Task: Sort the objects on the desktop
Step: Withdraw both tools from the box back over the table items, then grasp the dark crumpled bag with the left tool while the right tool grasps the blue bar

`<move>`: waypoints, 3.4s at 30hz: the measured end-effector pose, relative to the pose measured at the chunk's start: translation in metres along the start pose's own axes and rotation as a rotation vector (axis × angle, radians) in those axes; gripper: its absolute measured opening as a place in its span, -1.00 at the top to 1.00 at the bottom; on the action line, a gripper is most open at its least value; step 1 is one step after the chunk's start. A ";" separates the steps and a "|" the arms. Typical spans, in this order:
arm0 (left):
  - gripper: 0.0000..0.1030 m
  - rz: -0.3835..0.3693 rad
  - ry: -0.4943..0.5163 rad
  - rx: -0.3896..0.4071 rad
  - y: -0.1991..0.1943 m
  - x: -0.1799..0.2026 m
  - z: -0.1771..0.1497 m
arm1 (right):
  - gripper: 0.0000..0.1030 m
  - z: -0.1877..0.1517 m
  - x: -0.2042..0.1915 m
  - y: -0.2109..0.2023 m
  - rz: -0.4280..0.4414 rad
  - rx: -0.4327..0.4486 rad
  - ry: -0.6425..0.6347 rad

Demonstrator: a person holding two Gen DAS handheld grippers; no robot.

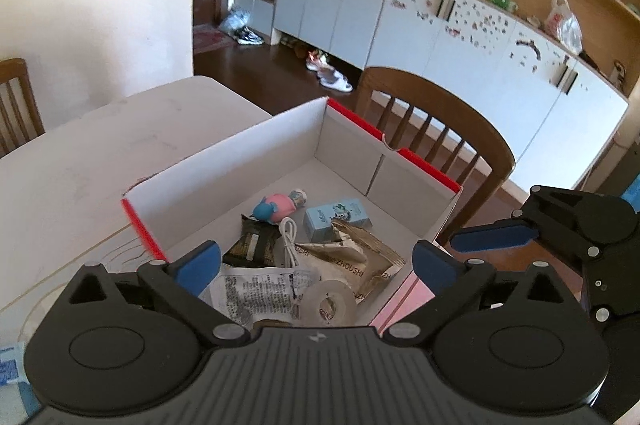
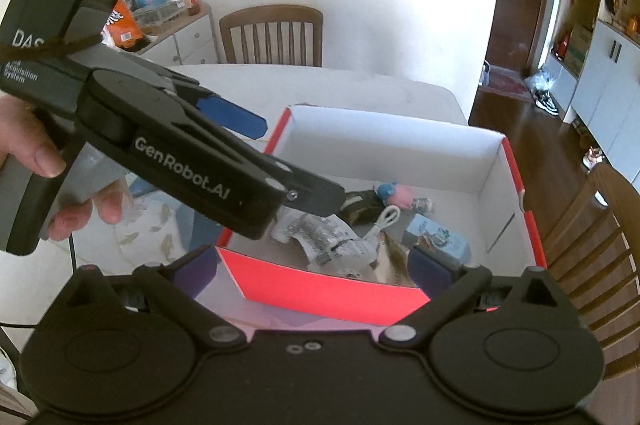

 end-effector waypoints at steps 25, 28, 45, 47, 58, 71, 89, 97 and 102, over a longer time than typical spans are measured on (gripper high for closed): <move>-1.00 0.044 -0.042 0.094 -0.090 -0.065 -0.065 | -0.99 0.007 -0.081 0.019 -0.021 -0.034 0.013; -1.00 0.060 -0.061 0.099 -0.100 -0.082 -0.073 | -0.99 0.011 -0.093 0.026 -0.017 -0.040 0.016; -1.00 0.172 -0.121 0.125 -0.154 -0.179 -0.107 | -0.99 0.048 -0.164 0.076 0.031 -0.061 -0.045; -1.00 0.196 -0.129 0.128 -0.159 -0.192 -0.113 | -0.99 0.053 -0.172 0.083 0.033 -0.058 -0.058; -1.00 0.252 -0.182 0.117 -0.180 -0.252 -0.146 | -0.98 0.070 -0.213 0.123 0.061 -0.058 -0.137; -1.00 0.328 -0.262 0.101 -0.183 -0.320 -0.182 | -0.91 0.083 -0.249 0.173 0.090 -0.086 -0.232; -0.99 0.410 -0.250 0.071 -0.155 -0.379 -0.218 | -0.79 0.087 -0.269 0.230 0.103 -0.112 -0.325; -0.99 0.380 -0.231 0.072 -0.137 -0.388 -0.220 | -0.74 0.088 -0.273 0.248 0.104 -0.132 -0.356; -0.99 0.362 -0.216 0.082 -0.127 -0.390 -0.217 | -0.69 0.090 -0.275 0.263 0.104 -0.149 -0.396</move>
Point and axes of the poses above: each gripper's, at about its wrist camera, not at the fingertips, and y roughly the way its jaws point, x to its right, z to its top, the point moved 8 cm from there along y, roughly the way its jaws point, and after that the axes turned 1 degree about -z, right-handed, at the moved point
